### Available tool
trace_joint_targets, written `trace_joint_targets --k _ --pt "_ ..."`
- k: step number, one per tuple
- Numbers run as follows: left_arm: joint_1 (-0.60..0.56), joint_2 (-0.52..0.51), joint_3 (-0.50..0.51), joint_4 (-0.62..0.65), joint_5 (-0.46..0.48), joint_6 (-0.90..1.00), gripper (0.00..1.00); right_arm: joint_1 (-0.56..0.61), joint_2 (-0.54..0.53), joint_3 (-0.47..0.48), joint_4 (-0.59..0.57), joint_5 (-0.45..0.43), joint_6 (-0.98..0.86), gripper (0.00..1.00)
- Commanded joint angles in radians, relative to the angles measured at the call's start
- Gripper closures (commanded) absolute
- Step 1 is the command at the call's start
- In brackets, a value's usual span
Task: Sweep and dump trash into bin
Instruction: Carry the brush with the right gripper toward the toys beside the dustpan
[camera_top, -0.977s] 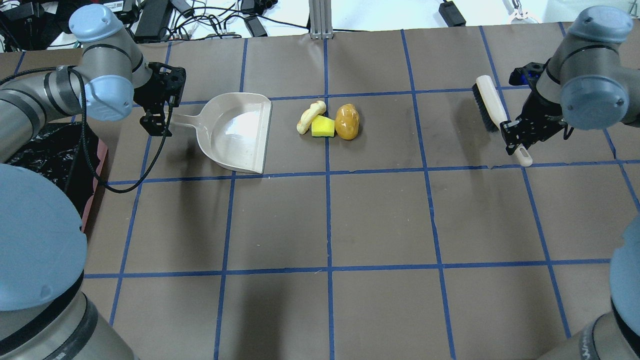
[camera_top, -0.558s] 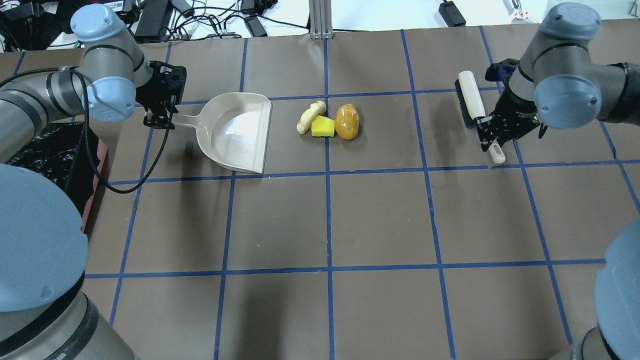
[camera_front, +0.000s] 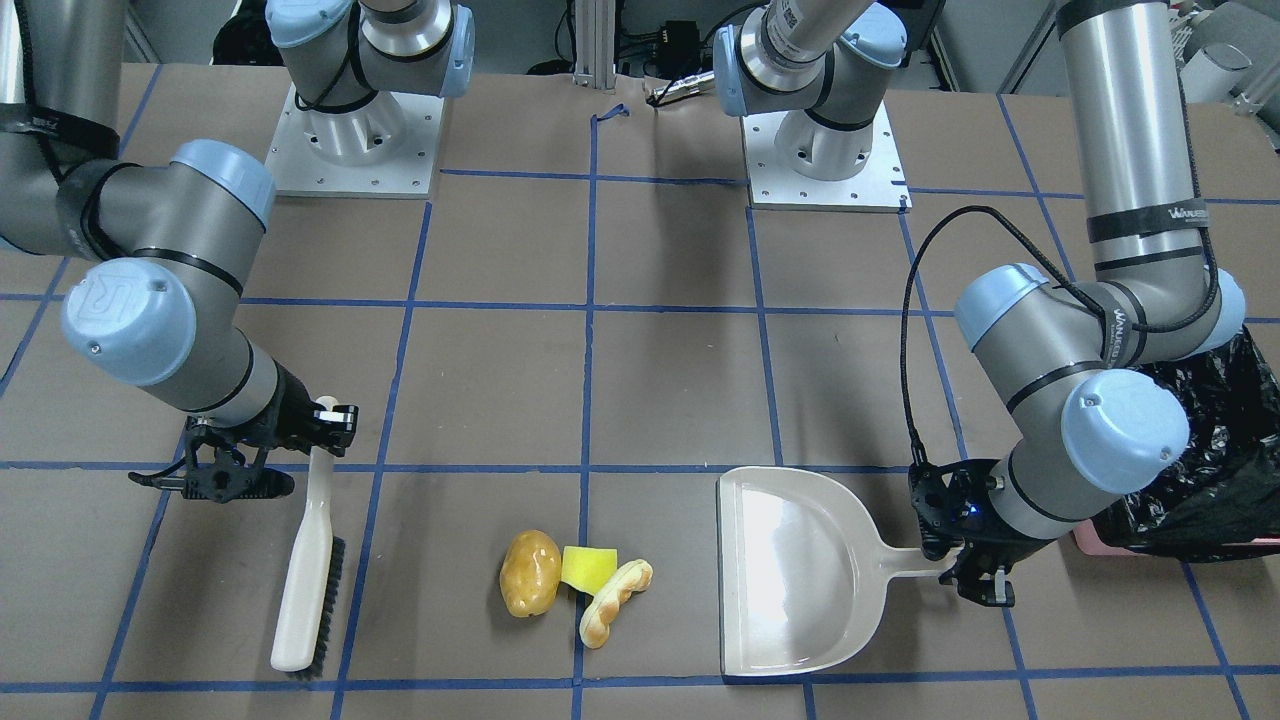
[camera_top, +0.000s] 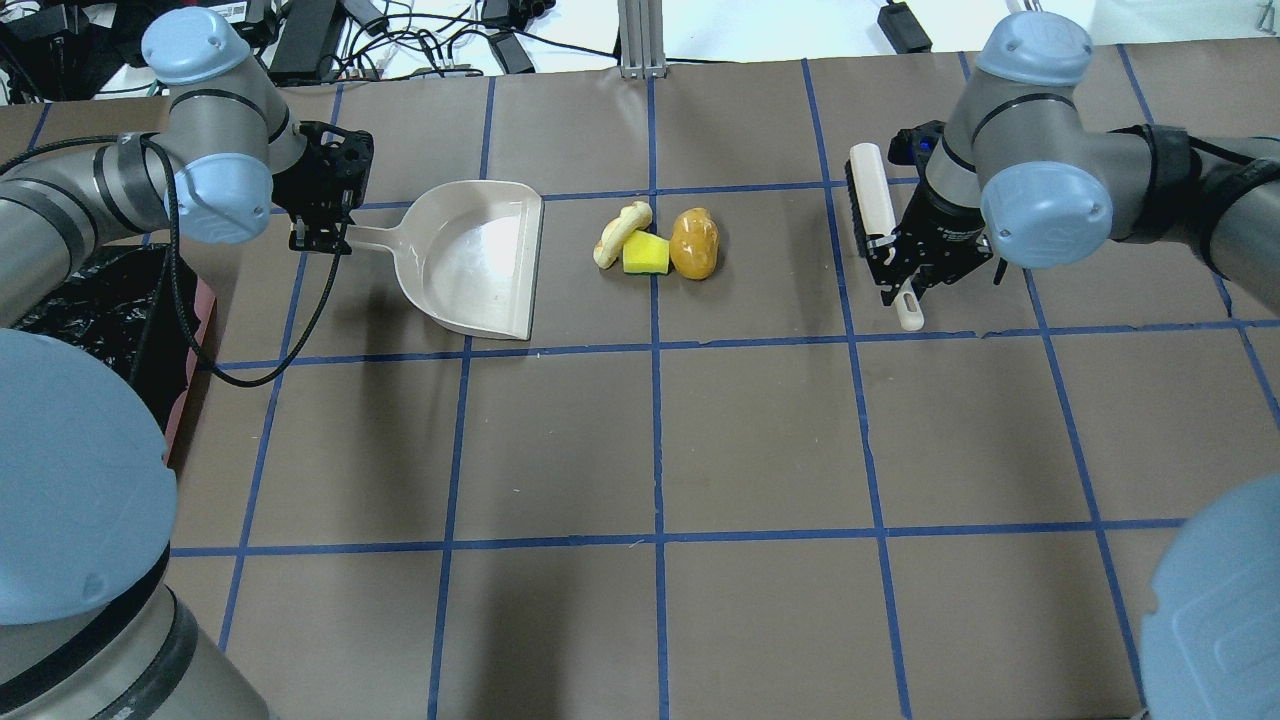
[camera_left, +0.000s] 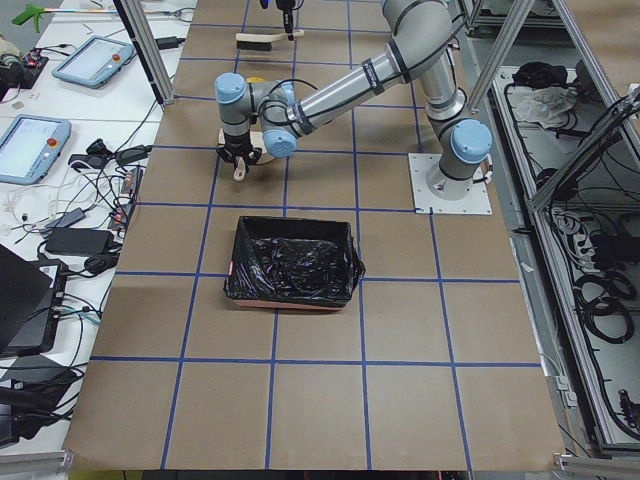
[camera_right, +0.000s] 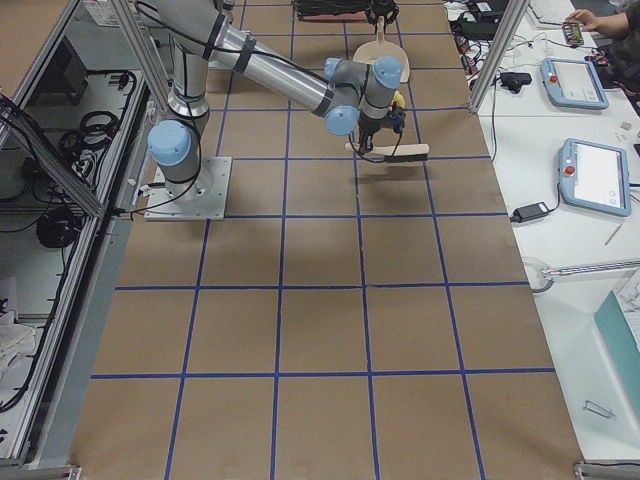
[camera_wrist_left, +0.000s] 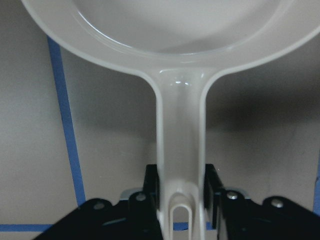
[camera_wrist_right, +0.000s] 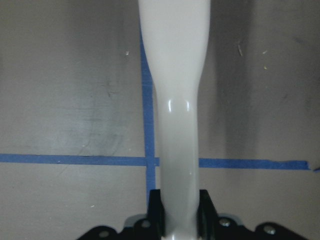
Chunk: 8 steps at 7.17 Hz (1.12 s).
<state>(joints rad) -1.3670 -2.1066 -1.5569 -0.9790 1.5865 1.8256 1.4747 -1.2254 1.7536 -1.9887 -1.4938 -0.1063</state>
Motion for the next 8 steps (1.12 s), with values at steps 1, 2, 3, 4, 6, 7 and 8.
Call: trace_joint_targets --k 1,2,3,4,6,7,8 --pt "-0.001 -0.001 0.0 -0.003 0.004 -0.003 0.82 0.041 0.001 0.0 0.002 0.024 0.048 1.0" --pt "-0.004 -0.006 0.0 0.0 0.039 -0.011 0.82 0.085 0.001 0.0 -0.002 0.027 0.116 1.0" --pt "-0.006 -0.006 0.0 0.0 0.043 -0.023 0.82 0.117 0.007 -0.005 -0.002 0.049 0.161 1.0" --pt "-0.006 -0.006 0.001 0.0 0.043 -0.026 0.82 0.137 0.007 -0.006 -0.001 0.061 0.186 1.0" --pt "-0.007 0.003 0.001 -0.003 0.047 -0.034 0.85 0.192 0.024 -0.026 -0.002 0.063 0.25 1.0" --pt "-0.01 0.005 0.001 -0.006 0.053 -0.054 0.86 0.209 0.049 -0.051 -0.002 0.061 0.249 1.0" --pt "-0.033 0.005 0.001 -0.003 0.137 -0.066 0.89 0.225 0.073 -0.08 -0.002 0.06 0.247 1.0"
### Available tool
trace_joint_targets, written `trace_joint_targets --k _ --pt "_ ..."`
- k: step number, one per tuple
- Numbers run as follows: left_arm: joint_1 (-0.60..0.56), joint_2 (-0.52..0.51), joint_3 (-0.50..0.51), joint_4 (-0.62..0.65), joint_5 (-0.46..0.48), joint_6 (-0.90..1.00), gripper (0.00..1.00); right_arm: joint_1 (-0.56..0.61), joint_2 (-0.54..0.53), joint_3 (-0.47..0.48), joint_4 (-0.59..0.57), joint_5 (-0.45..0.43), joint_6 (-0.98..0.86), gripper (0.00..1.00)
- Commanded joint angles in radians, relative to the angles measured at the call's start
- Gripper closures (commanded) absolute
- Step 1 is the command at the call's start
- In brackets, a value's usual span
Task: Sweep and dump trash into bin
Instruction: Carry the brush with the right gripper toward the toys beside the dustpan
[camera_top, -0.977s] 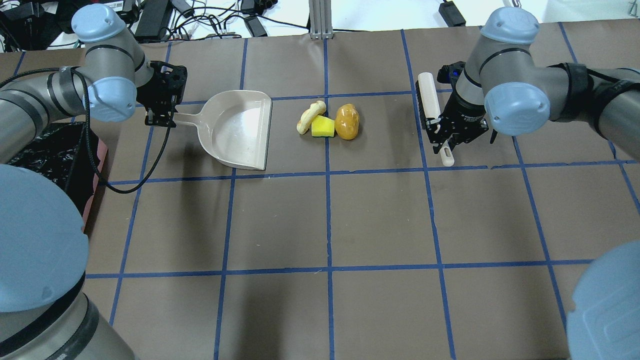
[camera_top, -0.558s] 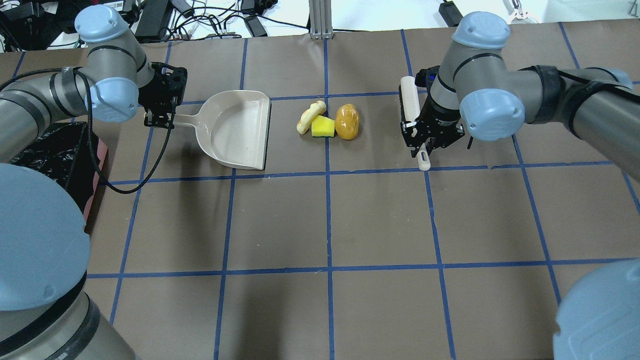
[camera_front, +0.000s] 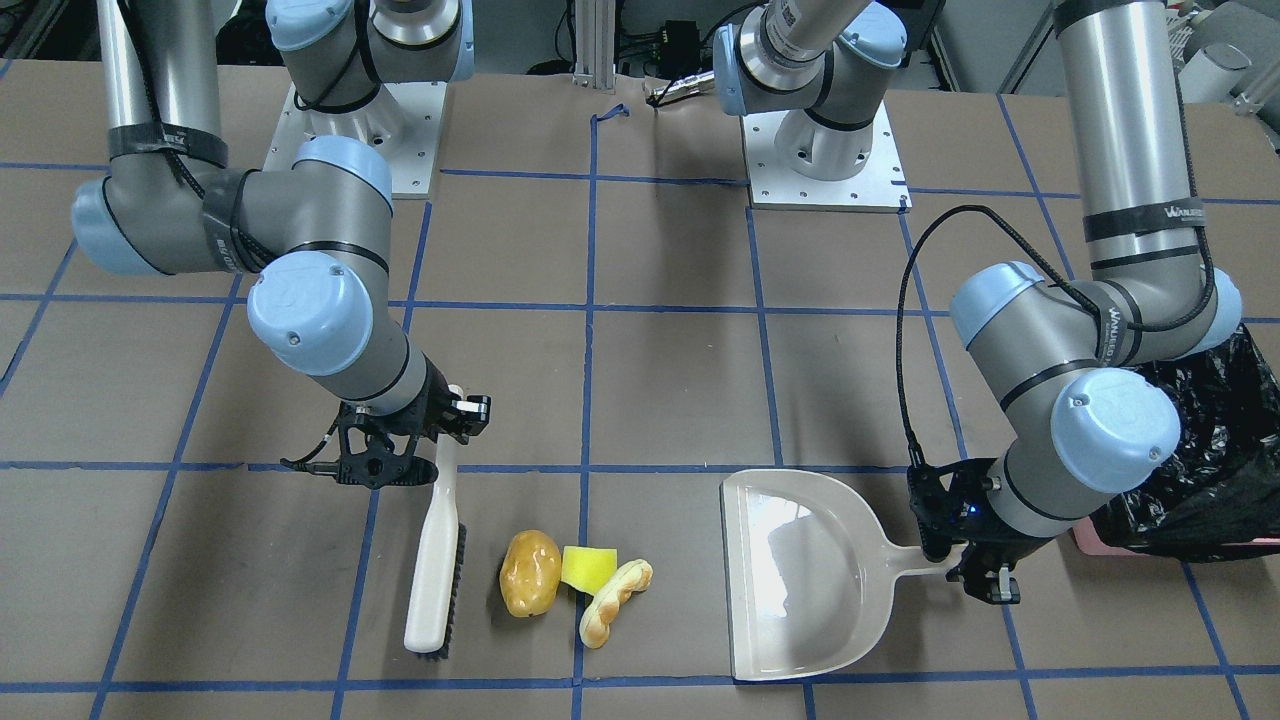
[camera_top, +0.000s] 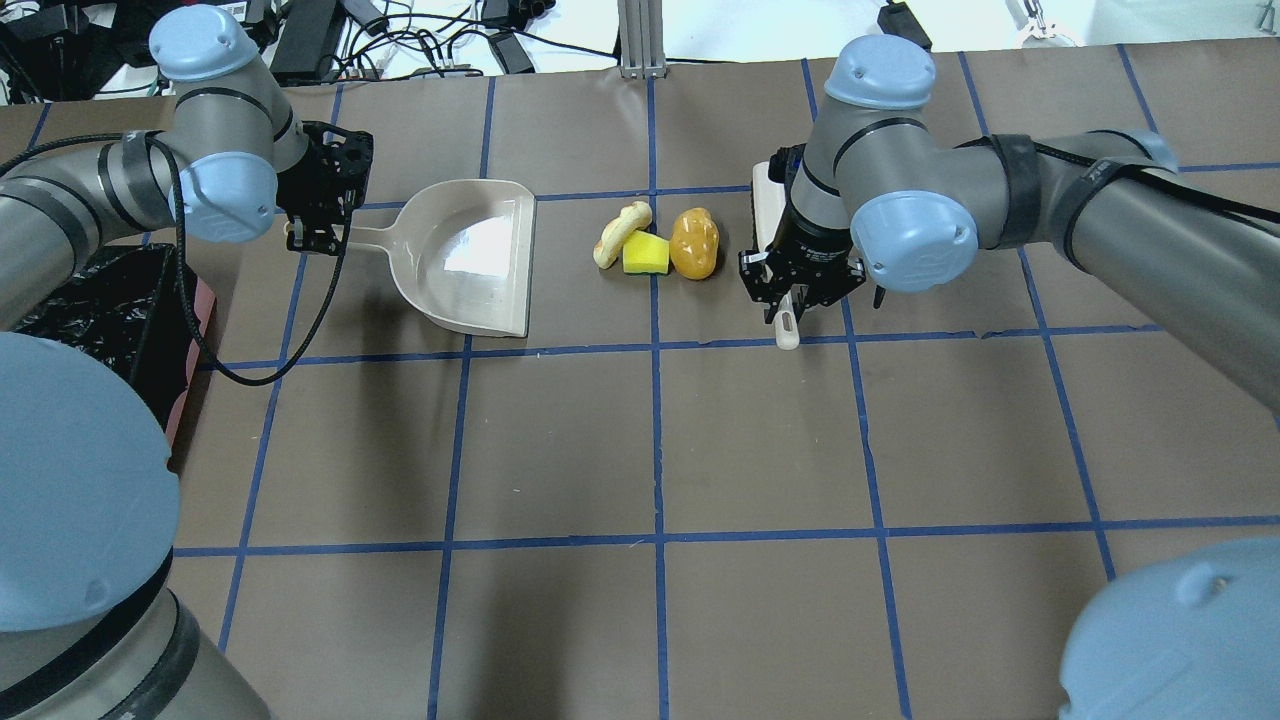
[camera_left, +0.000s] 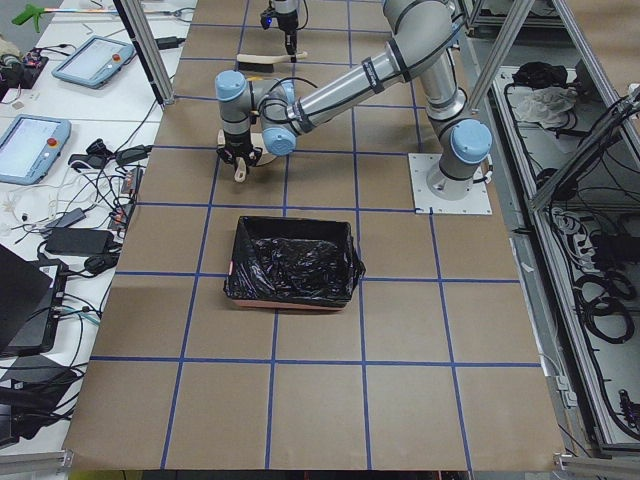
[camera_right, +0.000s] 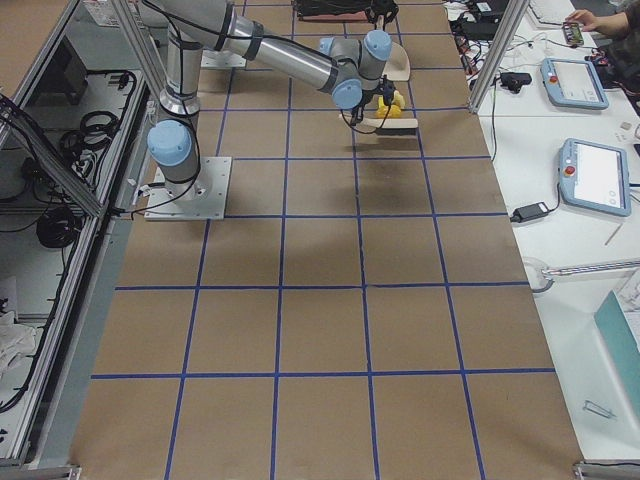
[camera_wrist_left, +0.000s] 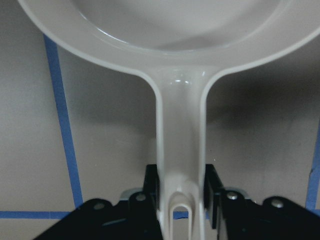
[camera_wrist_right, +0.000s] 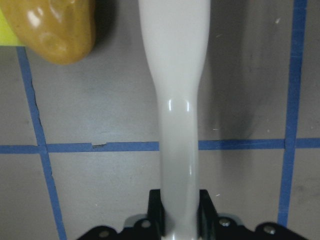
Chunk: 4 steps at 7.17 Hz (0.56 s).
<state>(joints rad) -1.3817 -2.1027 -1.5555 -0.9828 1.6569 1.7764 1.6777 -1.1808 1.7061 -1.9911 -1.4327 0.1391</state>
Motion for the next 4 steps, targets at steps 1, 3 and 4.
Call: trace_joint_targets --k 1,3,4 --pt "-0.048 -0.002 0.003 0.001 0.096 -0.025 0.91 0.046 0.035 -0.045 -0.006 0.0 0.005 1.0" --pt "-0.051 -0.01 0.006 0.001 0.098 -0.029 0.91 0.062 0.035 -0.046 -0.002 0.001 0.032 1.0" --pt "-0.051 -0.01 0.005 0.001 0.099 -0.04 0.91 0.085 0.035 -0.048 -0.006 0.005 0.055 1.0"
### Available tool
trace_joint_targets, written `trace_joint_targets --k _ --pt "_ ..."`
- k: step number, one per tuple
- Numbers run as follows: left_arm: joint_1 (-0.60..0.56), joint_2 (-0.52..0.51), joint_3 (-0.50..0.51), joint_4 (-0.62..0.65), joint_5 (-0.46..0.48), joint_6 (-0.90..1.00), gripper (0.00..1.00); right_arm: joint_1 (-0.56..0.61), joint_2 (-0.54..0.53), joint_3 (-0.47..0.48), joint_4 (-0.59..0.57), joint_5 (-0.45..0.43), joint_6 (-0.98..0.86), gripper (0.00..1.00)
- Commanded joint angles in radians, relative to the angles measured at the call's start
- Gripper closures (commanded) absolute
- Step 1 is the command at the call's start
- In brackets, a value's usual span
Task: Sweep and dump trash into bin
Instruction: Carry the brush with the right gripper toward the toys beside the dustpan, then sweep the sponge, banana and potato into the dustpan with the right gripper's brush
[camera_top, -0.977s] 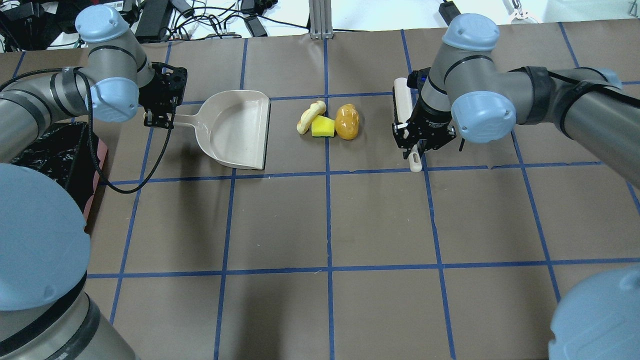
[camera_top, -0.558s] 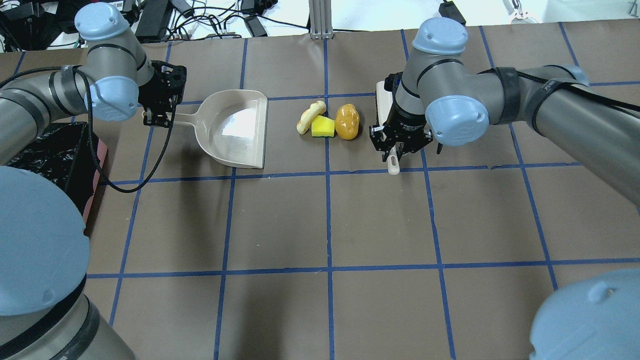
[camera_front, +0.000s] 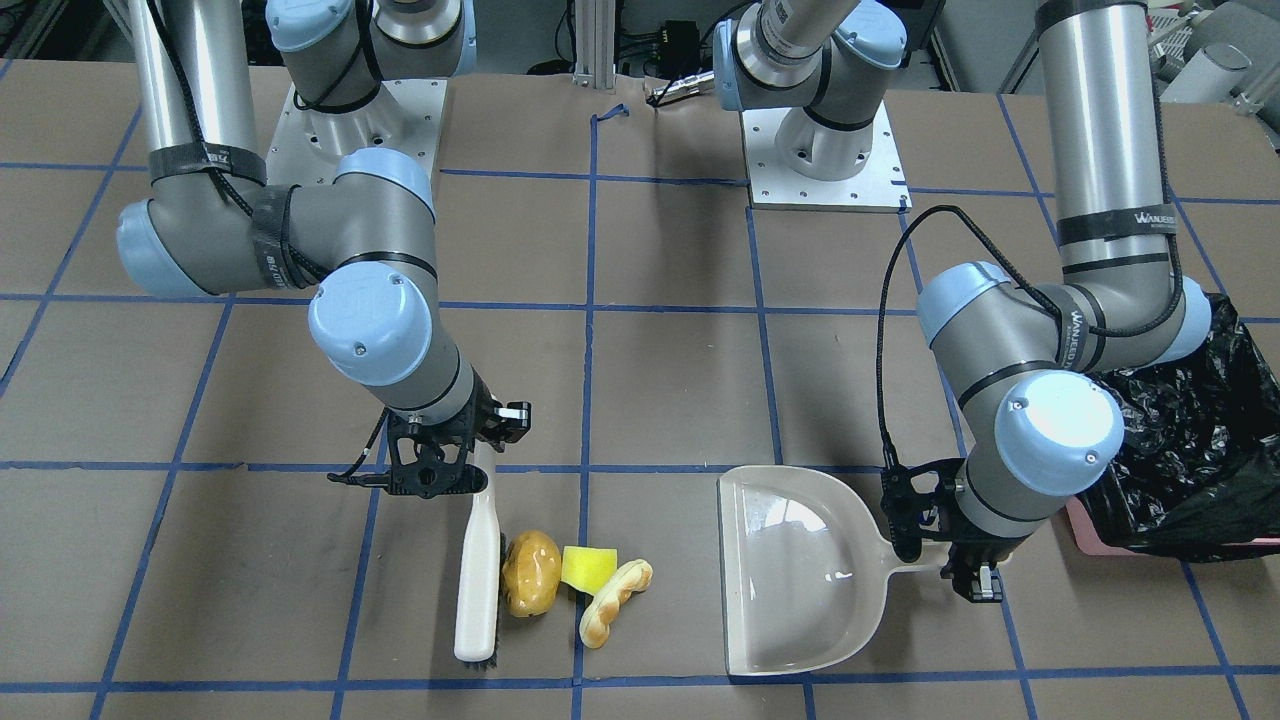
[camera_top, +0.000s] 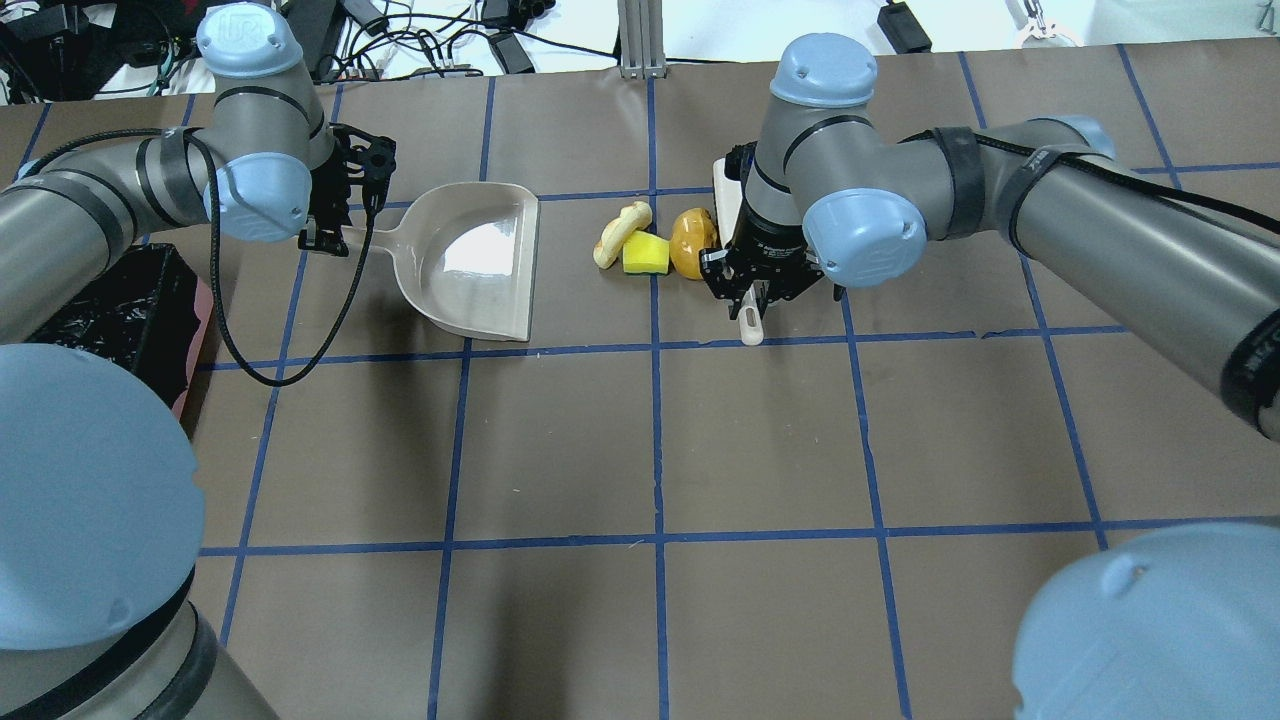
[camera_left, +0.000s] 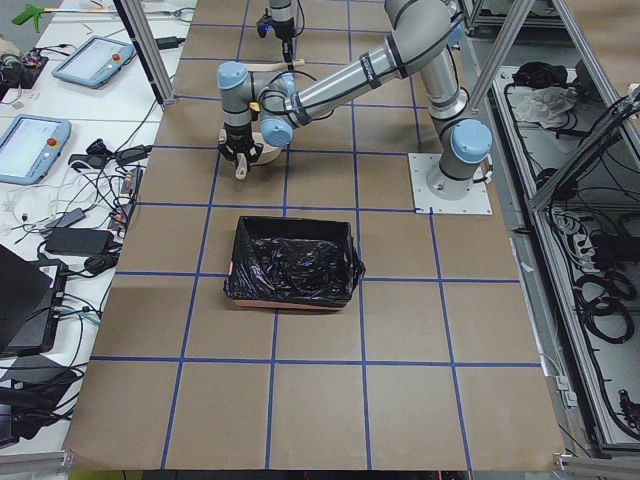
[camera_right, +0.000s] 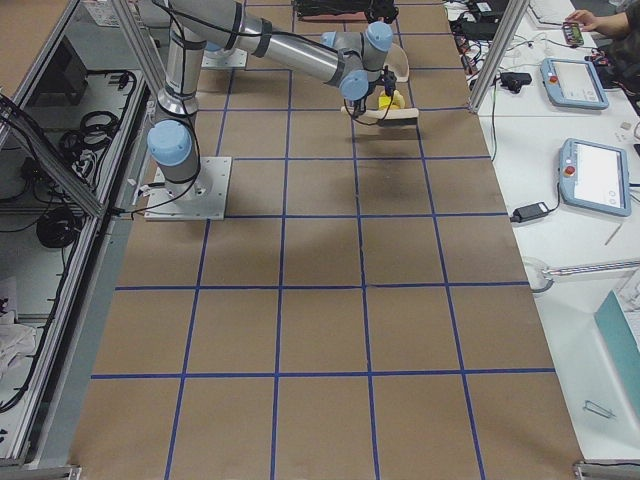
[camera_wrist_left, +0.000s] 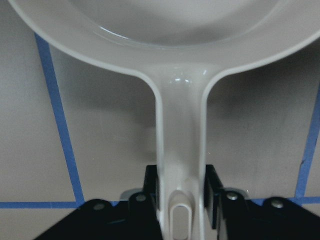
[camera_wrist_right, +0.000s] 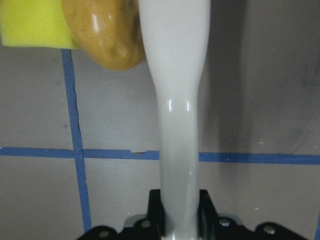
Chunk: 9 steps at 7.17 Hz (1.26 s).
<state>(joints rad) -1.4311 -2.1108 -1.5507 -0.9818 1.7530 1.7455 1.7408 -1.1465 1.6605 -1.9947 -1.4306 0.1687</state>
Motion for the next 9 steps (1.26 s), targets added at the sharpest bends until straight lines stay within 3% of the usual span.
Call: trace_joint_targets --k 1,9 --pt "-0.002 0.001 0.001 0.0 0.003 -0.011 0.91 0.025 0.013 -0.004 -0.006 0.039 0.034 1.0" --pt "-0.002 0.006 0.001 0.0 0.005 -0.012 0.91 0.124 0.123 -0.143 -0.006 0.039 0.163 1.0"
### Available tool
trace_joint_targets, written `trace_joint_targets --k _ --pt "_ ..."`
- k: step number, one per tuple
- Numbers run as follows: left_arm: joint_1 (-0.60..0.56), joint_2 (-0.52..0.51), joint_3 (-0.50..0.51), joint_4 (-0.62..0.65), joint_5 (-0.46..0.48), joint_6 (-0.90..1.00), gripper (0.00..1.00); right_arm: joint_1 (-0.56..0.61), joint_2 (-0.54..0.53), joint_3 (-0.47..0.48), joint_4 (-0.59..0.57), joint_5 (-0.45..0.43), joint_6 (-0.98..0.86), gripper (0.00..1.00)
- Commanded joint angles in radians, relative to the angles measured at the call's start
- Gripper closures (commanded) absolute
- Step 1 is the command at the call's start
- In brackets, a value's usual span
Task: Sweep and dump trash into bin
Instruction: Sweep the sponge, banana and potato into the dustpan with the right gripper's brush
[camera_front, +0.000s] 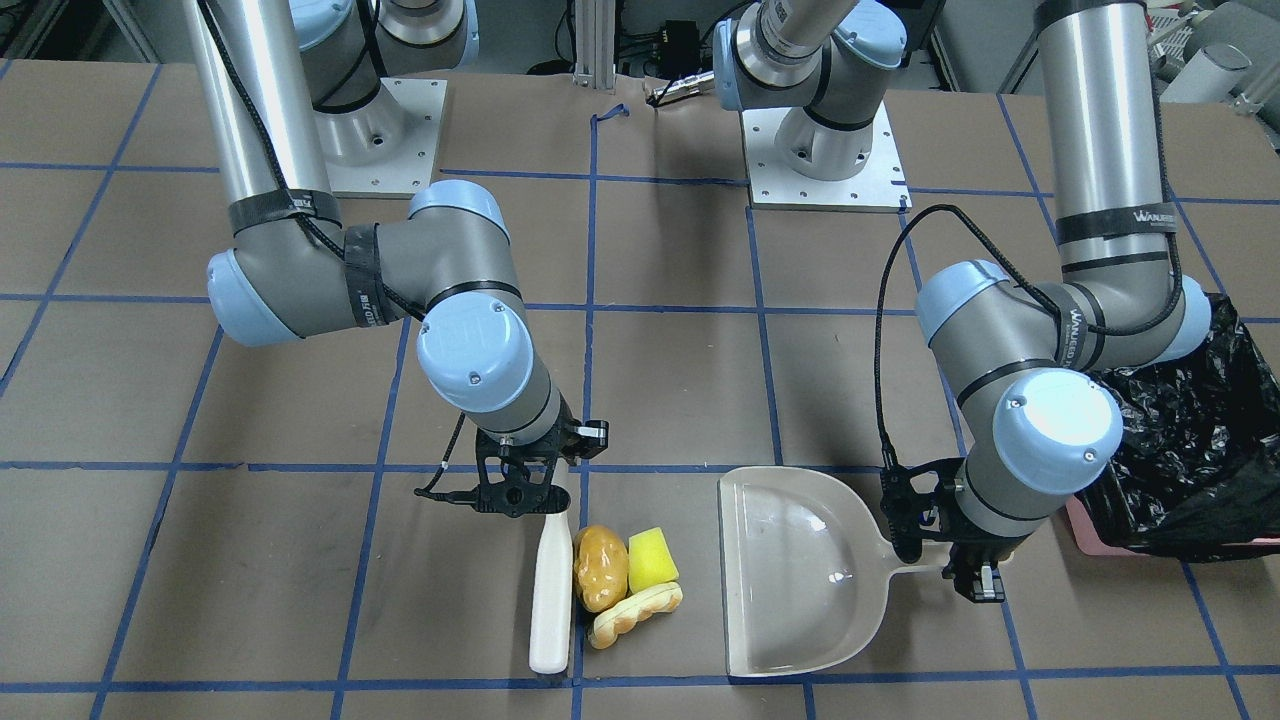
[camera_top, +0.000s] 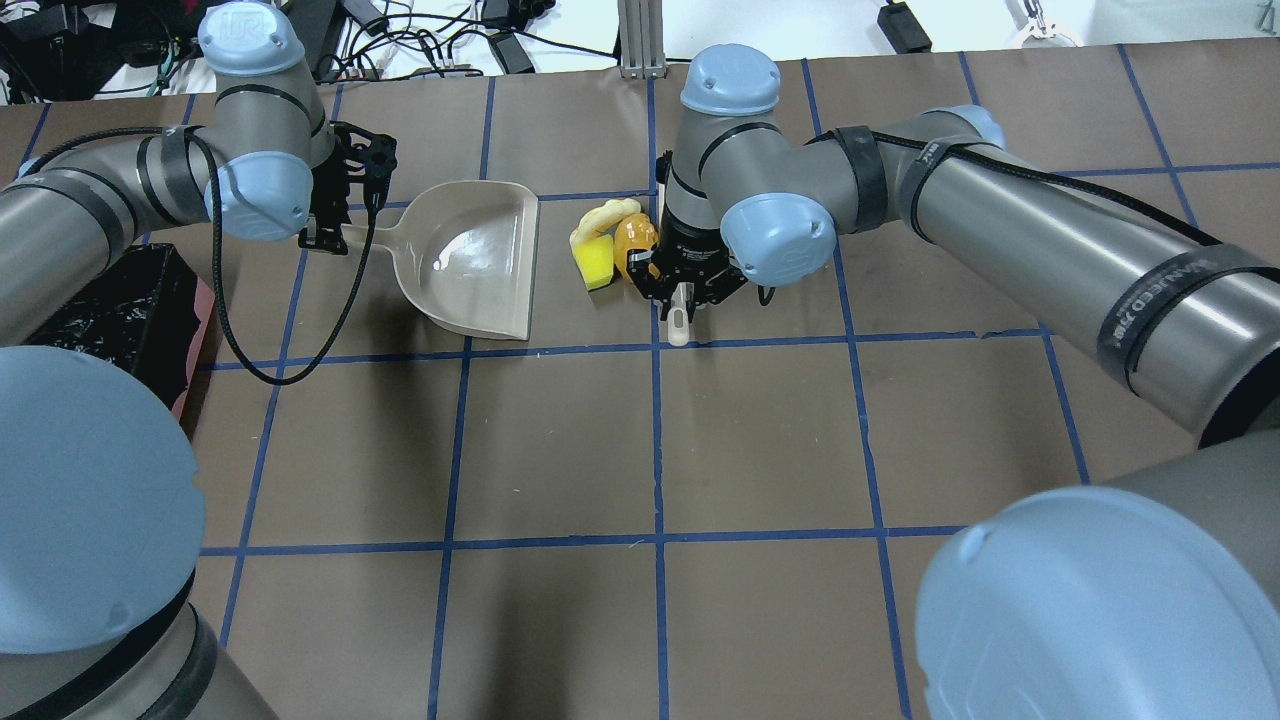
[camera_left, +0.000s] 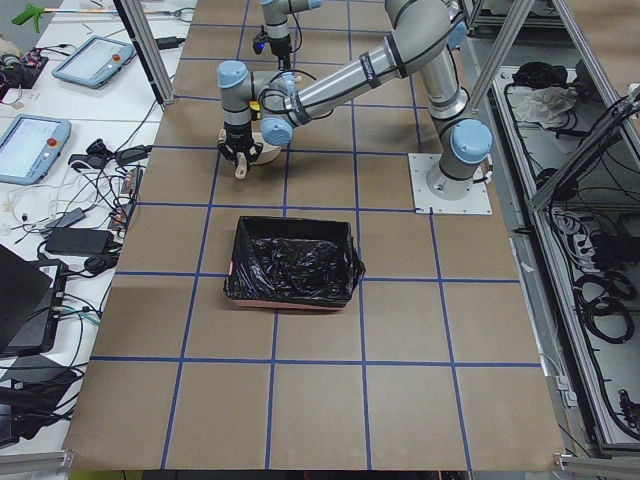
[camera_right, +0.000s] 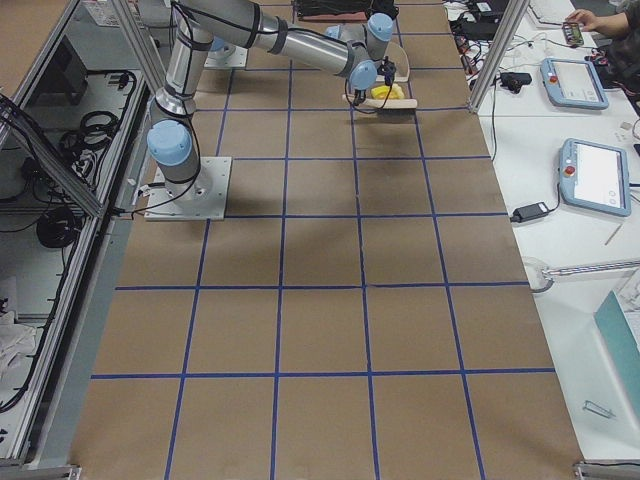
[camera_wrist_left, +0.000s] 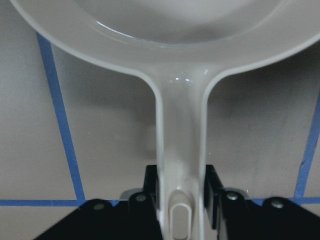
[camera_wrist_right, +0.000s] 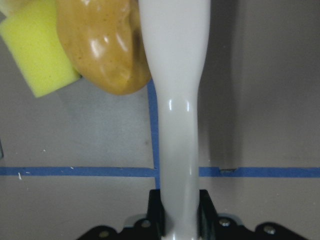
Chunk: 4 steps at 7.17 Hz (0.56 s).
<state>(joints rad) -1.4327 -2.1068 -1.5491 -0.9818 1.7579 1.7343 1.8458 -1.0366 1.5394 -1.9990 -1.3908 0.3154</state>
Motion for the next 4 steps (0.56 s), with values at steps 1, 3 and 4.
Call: trace_joint_targets --k 1,3,4 --pt "0.0 0.005 0.0 0.0 0.0 0.001 0.91 0.03 0.018 -0.034 0.0 -0.001 0.025 1.0" --pt "0.0 0.004 0.0 0.0 0.0 -0.001 0.91 0.059 0.018 -0.039 -0.003 -0.001 0.034 1.0" --pt "0.0 0.004 0.0 0.0 -0.001 -0.001 0.91 0.064 0.018 -0.039 -0.001 0.001 0.051 1.0"
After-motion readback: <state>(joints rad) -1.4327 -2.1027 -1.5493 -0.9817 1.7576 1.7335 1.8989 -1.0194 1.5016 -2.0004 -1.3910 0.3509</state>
